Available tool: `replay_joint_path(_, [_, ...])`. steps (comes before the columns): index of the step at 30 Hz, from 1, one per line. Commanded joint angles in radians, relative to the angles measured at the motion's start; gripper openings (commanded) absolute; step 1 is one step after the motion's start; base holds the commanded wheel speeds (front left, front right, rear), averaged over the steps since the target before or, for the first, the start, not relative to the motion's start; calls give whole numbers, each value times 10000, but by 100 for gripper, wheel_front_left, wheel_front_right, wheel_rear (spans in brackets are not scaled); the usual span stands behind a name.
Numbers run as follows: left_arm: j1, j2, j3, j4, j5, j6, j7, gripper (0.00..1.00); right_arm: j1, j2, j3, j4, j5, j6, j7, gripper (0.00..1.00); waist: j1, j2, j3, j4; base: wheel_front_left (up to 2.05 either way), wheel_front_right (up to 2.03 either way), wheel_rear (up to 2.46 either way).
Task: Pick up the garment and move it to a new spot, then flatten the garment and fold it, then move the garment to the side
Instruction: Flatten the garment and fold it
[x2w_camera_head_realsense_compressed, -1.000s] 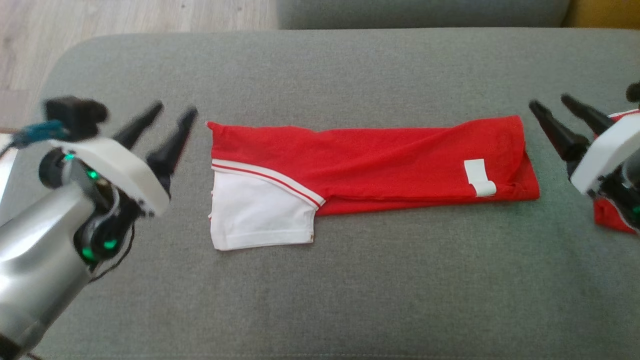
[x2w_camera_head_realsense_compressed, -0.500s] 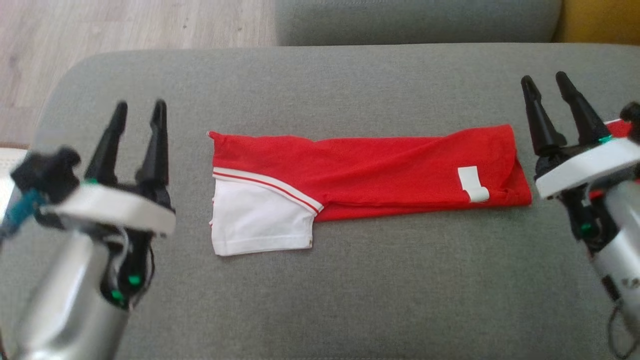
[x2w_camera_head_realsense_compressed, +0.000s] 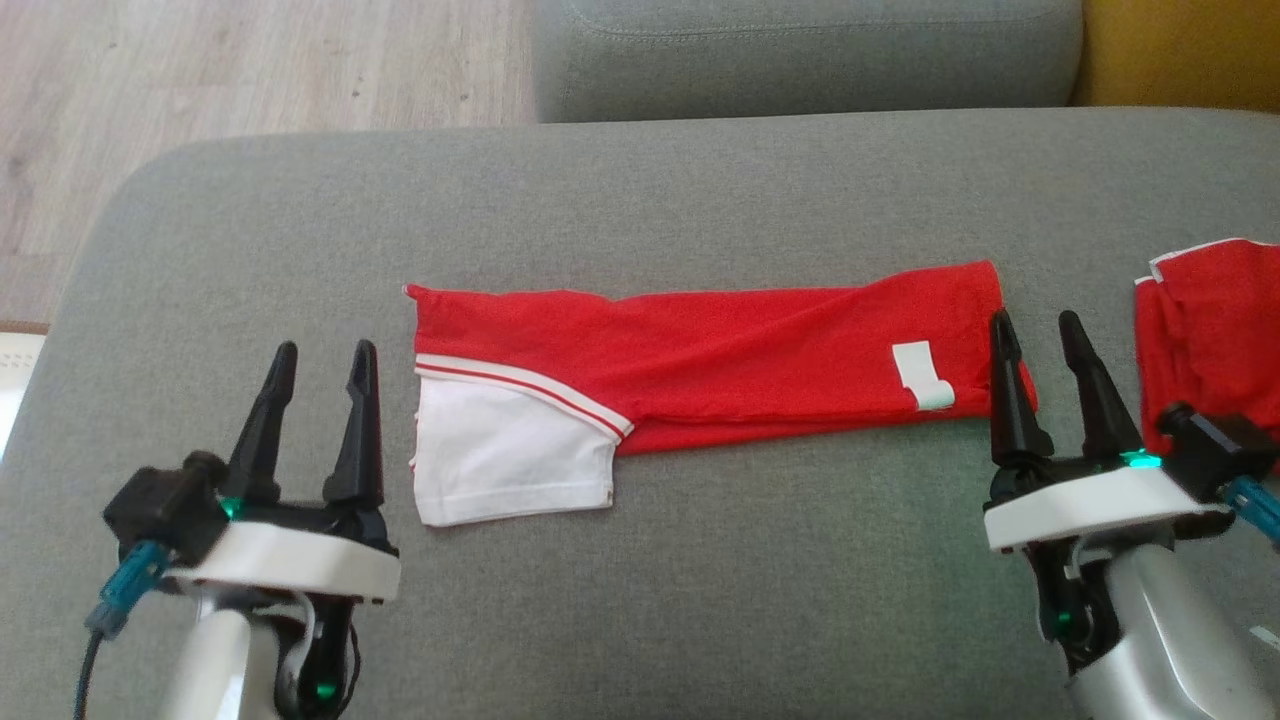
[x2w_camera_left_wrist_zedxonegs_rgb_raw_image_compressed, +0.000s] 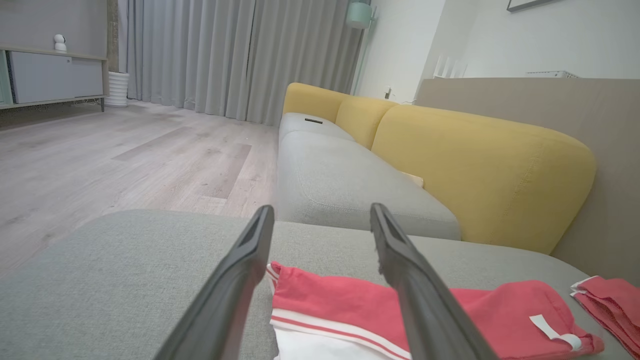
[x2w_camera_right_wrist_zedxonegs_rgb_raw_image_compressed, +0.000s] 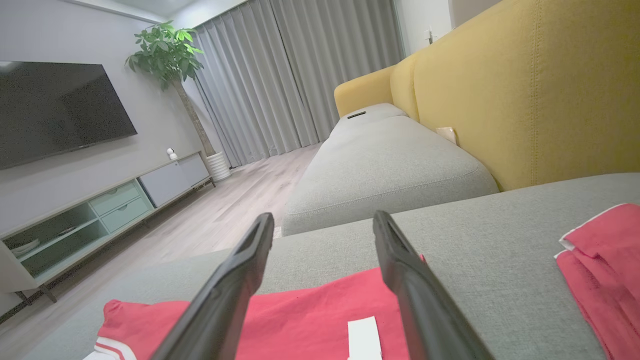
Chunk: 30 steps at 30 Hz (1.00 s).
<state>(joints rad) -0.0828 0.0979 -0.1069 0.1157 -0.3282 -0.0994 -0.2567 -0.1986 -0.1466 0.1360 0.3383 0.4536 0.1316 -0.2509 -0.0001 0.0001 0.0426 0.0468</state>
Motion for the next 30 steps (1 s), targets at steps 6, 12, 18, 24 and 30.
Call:
replay_joint_path(6, [-352,-233,616,-33,506,-260,-50,100,-251,-35,-192,-193,-644,-9,-108,100,1,-1,256,95,0,0,0])
replay_joint_path(12, [-625,-335,272,143,562,-306,-51,100,-934,-104,-920,982,-1338,-9,168,100,1,-1,785,275,0,0,0])
replay_joint_path(18, [-967,-341,-120,215,413,-310,-51,100,-1861,-122,-1767,2484,-2148,-9,736,100,1,-1,1321,542,0,0,0])
replay_joint_path(24, [-1244,-302,-242,297,315,-311,-51,100,-2569,-85,-2646,3914,-3049,-9,1036,100,1,-1,1628,801,0,0,0])
replay_joint_path(30, [-1326,-287,-187,271,290,-311,-51,100,-2965,100,-3225,5038,-3685,-9,1252,100,1,-1,1686,901,0,0,0])
